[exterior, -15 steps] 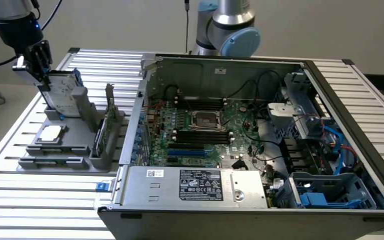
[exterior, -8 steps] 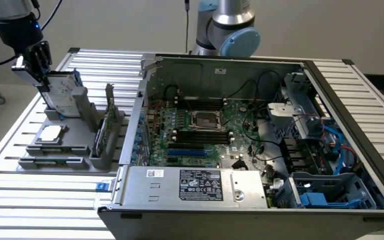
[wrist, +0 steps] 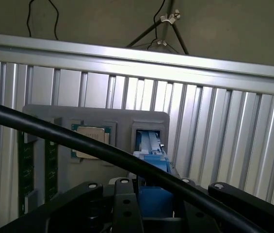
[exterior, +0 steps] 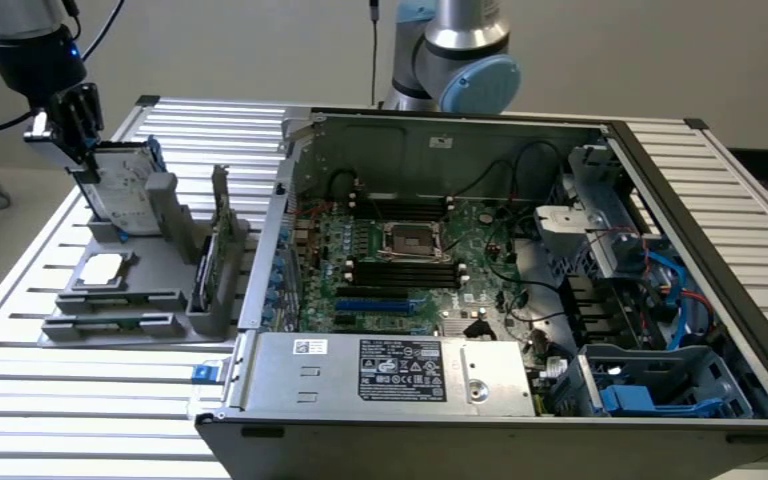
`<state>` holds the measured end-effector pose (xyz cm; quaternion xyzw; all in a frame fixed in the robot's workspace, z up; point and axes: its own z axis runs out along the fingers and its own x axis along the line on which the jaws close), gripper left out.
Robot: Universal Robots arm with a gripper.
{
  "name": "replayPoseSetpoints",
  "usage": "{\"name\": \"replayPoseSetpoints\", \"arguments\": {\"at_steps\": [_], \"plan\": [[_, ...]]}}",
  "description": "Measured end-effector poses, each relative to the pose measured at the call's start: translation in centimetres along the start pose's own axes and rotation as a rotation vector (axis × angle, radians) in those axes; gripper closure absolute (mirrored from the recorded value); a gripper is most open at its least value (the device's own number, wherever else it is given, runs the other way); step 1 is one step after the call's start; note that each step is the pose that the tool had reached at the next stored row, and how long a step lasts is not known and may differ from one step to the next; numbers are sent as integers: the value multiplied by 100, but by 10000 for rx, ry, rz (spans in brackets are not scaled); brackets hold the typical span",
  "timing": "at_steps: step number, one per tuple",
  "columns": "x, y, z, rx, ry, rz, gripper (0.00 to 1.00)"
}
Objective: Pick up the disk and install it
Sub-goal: 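Pick up the disk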
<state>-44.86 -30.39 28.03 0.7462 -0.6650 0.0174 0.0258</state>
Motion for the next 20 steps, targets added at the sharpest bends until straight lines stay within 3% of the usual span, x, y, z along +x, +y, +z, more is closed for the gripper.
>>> {"name": "replayPoseSetpoints", "arguments": {"at_steps": [20], "plan": [[-36, -4, -2, -19, -2, 318, 67]]}}
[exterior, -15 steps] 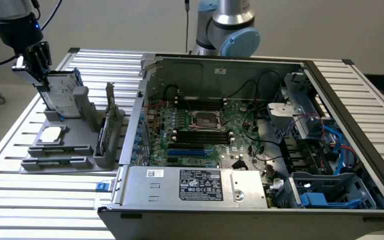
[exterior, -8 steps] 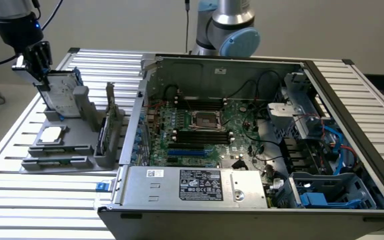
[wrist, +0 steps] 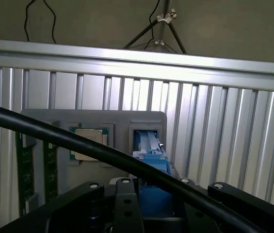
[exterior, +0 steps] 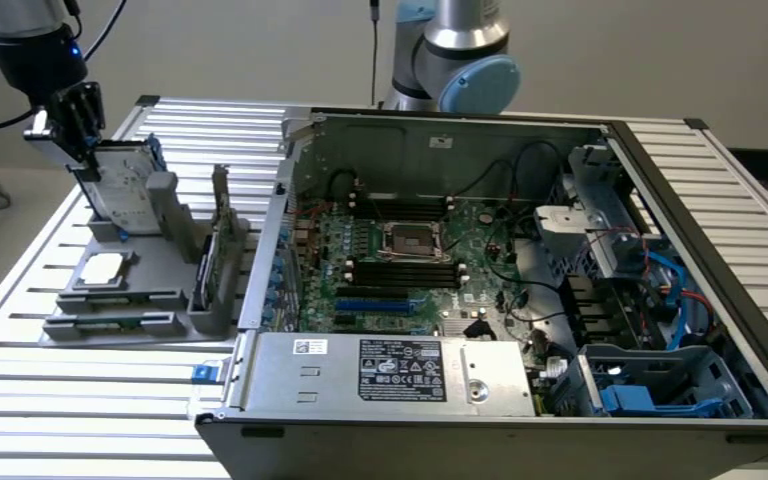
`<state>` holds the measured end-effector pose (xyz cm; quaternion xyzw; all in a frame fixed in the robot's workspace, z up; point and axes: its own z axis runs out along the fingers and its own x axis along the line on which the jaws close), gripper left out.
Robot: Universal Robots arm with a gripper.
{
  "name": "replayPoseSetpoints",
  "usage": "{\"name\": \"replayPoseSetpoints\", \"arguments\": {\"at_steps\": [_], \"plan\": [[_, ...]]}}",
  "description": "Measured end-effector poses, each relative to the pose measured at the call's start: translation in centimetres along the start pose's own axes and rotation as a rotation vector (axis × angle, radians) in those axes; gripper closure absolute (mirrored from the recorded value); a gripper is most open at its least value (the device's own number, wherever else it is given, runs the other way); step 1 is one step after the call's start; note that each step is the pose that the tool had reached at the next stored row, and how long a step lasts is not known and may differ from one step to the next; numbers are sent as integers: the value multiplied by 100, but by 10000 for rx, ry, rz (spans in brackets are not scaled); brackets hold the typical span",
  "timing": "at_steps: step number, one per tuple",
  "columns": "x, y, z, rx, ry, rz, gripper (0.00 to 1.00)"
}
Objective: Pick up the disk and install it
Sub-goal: 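Pick up the disk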
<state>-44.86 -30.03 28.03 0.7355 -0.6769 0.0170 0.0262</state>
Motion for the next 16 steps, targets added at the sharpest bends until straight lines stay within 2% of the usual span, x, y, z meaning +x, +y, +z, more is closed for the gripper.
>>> {"name": "replayPoseSetpoints", "arguments": {"at_steps": [4, 6, 16], "plan": [[0, 0, -2, 1, 0, 0, 67], [2, 0, -40, 1, -1, 1, 67], [31, -11, -482, -3, 0, 0, 67]]}}
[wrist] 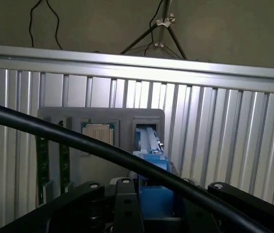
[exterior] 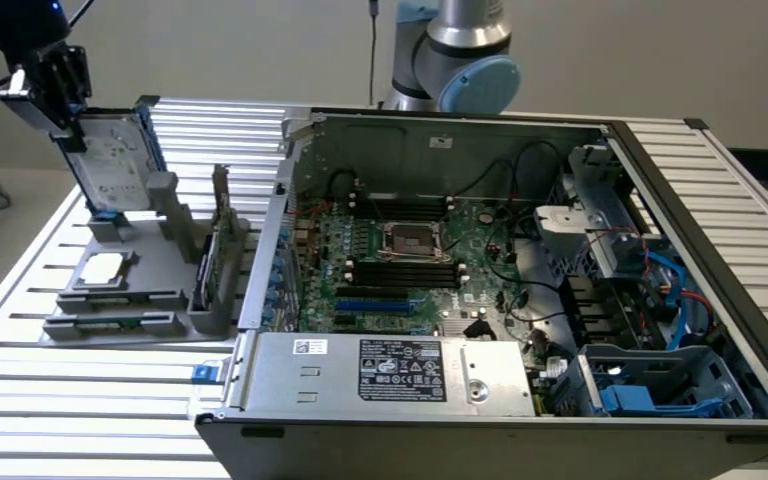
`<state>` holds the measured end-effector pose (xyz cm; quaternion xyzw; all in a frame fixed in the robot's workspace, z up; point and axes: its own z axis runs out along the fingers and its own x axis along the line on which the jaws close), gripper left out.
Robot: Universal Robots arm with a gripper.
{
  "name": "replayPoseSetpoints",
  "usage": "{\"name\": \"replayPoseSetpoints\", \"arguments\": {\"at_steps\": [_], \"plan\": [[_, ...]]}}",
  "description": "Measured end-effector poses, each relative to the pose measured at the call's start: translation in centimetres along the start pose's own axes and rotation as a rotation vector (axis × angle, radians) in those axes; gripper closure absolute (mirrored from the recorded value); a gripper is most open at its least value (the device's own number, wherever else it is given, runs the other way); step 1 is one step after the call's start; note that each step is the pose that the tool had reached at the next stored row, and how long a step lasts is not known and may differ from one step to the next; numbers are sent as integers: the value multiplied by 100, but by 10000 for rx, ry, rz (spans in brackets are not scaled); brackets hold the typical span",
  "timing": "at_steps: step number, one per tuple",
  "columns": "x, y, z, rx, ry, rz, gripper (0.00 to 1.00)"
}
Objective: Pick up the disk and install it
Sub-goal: 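Pick up the disk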
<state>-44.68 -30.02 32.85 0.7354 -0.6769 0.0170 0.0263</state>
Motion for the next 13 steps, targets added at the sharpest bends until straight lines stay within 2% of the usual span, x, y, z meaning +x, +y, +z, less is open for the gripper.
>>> {"name": "replayPoseSetpoints", "arguments": {"at_steps": [5, 11, 13], "plan": [[18, -38, -225, -2, 0, -1, 67], [45, -163, -499, -9, -1, -1, 67], [56, -231, -591, -15, -1, -1, 67]]}}
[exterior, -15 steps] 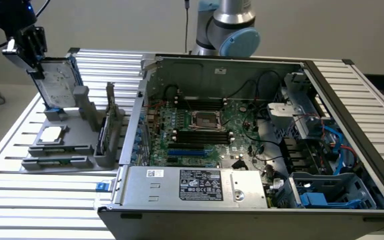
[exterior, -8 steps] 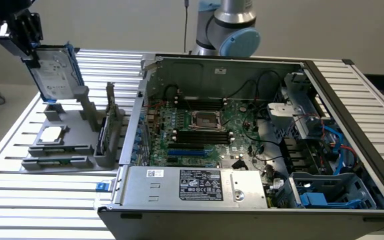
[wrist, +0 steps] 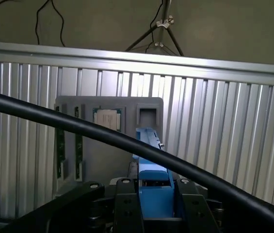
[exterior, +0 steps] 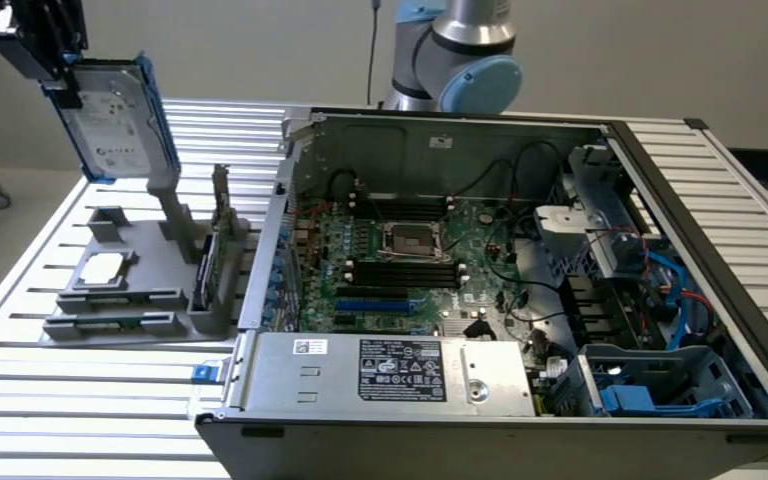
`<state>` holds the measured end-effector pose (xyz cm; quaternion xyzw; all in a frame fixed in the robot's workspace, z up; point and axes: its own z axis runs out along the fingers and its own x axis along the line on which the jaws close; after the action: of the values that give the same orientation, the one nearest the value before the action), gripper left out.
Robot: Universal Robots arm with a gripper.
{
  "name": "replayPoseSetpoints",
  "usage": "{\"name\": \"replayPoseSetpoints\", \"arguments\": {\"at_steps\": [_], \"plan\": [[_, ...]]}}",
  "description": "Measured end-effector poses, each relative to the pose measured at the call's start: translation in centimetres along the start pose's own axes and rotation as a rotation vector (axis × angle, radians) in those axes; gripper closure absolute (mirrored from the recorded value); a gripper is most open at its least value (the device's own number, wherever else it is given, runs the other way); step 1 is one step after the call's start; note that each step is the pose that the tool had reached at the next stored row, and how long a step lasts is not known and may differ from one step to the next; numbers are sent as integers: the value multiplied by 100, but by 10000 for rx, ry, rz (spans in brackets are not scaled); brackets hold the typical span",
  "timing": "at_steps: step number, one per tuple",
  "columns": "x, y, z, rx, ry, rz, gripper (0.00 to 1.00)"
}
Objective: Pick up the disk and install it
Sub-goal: 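Pick up the disk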
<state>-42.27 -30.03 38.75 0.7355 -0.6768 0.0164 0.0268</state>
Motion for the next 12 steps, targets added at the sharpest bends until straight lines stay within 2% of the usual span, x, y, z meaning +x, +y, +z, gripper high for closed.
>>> {"name": "replayPoseSetpoints", "arguments": {"at_steps": [7, 12], "plan": [[45, -312, -320, -35, -3, -2, 67], [76, -536, -500, -63, -25, -5, 67]]}}
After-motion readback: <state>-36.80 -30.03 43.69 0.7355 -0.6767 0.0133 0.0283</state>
